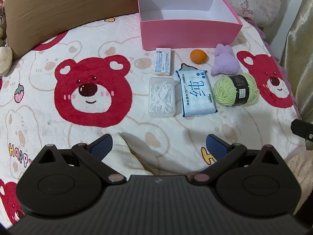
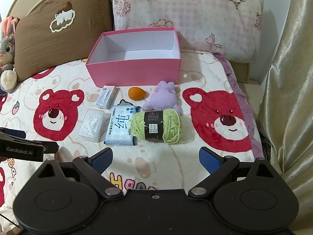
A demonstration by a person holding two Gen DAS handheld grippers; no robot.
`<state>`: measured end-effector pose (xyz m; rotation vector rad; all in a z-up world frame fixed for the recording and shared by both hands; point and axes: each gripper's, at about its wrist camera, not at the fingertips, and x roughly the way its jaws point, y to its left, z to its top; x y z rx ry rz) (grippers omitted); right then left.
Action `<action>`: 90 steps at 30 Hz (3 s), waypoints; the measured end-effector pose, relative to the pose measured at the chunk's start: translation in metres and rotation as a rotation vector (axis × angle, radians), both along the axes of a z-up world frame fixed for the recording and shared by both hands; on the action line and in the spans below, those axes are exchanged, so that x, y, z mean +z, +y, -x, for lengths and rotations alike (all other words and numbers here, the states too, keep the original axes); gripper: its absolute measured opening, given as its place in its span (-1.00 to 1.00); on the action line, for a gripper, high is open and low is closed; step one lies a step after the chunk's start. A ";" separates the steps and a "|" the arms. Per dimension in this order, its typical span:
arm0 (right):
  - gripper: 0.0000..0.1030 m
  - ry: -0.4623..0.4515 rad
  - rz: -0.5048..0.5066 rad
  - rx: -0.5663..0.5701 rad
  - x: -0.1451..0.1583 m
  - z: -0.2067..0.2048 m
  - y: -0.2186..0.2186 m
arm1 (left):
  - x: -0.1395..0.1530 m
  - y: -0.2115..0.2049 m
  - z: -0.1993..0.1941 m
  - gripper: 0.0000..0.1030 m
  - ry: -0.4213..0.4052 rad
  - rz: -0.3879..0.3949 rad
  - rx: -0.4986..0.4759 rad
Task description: Organize objects
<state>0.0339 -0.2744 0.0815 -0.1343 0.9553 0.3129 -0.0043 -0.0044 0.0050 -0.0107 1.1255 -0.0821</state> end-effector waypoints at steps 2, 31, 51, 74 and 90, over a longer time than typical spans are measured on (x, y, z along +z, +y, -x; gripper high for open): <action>0.88 0.000 0.001 -0.002 0.001 0.000 -0.001 | -0.001 0.000 0.000 1.00 0.000 0.000 -0.001; 0.88 -0.003 0.014 -0.001 -0.001 0.001 -0.004 | -0.004 -0.004 0.003 1.00 -0.002 -0.002 -0.003; 0.88 -0.003 0.027 -0.001 -0.002 0.002 -0.005 | 0.000 -0.005 0.005 1.00 -0.002 -0.003 -0.010; 0.88 -0.020 0.031 0.030 -0.001 0.005 -0.011 | 0.010 -0.005 0.005 1.00 -0.013 0.060 -0.015; 0.88 -0.244 -0.005 0.268 -0.010 -0.022 -0.030 | 0.032 -0.038 -0.033 1.00 -0.116 0.148 -0.141</action>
